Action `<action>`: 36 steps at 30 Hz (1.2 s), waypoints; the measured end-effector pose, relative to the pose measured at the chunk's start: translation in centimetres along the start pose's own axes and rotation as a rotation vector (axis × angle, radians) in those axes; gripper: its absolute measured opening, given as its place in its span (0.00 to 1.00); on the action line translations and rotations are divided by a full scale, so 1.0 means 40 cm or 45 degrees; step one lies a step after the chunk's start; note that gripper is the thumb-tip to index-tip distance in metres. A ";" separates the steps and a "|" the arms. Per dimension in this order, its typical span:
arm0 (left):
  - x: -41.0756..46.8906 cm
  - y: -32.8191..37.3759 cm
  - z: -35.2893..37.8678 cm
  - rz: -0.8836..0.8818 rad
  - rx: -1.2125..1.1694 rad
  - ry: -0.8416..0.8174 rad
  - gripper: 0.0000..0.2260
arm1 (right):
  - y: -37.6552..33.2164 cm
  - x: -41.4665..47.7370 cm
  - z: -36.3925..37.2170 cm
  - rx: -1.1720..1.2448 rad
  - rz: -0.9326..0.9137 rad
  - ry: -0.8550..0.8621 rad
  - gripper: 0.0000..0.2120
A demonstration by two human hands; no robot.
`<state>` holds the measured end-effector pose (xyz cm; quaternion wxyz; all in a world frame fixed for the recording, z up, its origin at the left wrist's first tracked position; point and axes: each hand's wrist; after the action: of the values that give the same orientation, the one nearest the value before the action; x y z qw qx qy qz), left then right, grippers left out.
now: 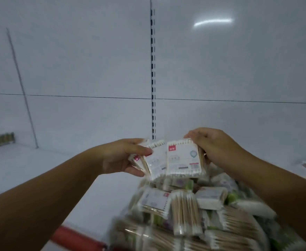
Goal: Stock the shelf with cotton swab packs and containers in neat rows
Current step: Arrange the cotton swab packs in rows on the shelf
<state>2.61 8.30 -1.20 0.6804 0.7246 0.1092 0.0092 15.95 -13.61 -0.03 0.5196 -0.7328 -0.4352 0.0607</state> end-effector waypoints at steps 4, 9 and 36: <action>-0.181 -0.053 -0.171 0.003 0.031 0.158 0.19 | -0.091 0.069 0.228 -0.009 -0.067 -0.162 0.26; -0.430 -0.138 -0.446 0.013 0.023 0.348 0.22 | -0.236 0.155 0.559 0.079 -0.105 -0.477 0.18; -0.832 -0.421 -1.676 -0.053 -0.228 0.934 0.32 | -0.473 0.873 1.844 0.626 -0.070 -0.438 0.12</action>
<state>-43.19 69.44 -8.36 0.6568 0.6084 0.3590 0.2636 -13.38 64.67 -5.32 0.6015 -0.5520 -0.5087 0.2733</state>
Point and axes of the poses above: each hand's wrist, its own x-axis towards the middle knuckle, its own z-axis out of the palm, y = z × x, and after that the axes turned 2 degrees about -x, right-handed
